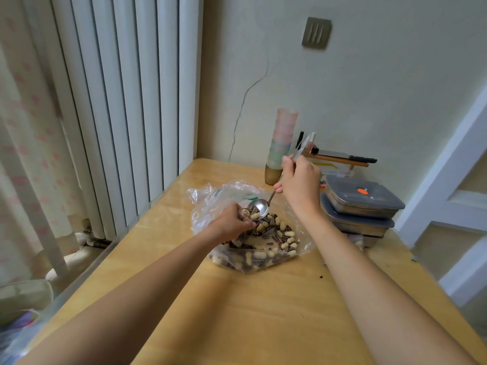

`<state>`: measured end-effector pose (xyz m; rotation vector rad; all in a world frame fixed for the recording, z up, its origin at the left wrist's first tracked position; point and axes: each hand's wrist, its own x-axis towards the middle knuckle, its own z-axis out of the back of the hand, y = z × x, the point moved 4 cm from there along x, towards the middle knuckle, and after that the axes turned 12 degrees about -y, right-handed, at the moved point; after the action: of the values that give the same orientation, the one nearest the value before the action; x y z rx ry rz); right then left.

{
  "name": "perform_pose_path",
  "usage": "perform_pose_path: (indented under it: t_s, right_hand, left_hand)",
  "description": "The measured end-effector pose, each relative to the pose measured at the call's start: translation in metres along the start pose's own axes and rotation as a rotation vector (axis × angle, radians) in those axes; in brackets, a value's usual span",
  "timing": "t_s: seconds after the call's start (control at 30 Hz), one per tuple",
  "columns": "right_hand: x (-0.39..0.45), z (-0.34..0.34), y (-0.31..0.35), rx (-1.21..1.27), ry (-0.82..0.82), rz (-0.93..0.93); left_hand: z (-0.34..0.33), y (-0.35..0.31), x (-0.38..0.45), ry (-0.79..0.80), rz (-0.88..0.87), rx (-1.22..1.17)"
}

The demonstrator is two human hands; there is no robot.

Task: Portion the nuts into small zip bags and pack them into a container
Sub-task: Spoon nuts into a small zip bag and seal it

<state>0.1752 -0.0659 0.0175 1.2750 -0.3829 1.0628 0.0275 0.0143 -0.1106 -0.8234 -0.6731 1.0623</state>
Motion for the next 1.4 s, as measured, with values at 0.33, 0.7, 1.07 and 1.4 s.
perform_pose_path:
  t_s: [0.33,0.7,1.07,1.4]
  right_hand:
    - [-0.005,-0.012,-0.052,-0.053,0.045,-0.402]
    - [-0.047,-0.033,-0.085,0.275,0.369,-0.960]
    - [-0.075,-0.034,-0.072,0.035,0.750,-0.839]
    - [-0.080,-0.034,-0.061,-0.026,0.824,-0.711]
  left_hand:
    - [-0.002,0.003,0.001,-0.008,0.065,0.003]
    - [0.005,-0.001,-0.006,-0.009,0.025,-0.091]
    - [0.006,-0.015,-0.014,-0.025,-0.141,-0.135]
    - [0.011,-0.016,-0.011,-0.048,-0.109,-0.080]
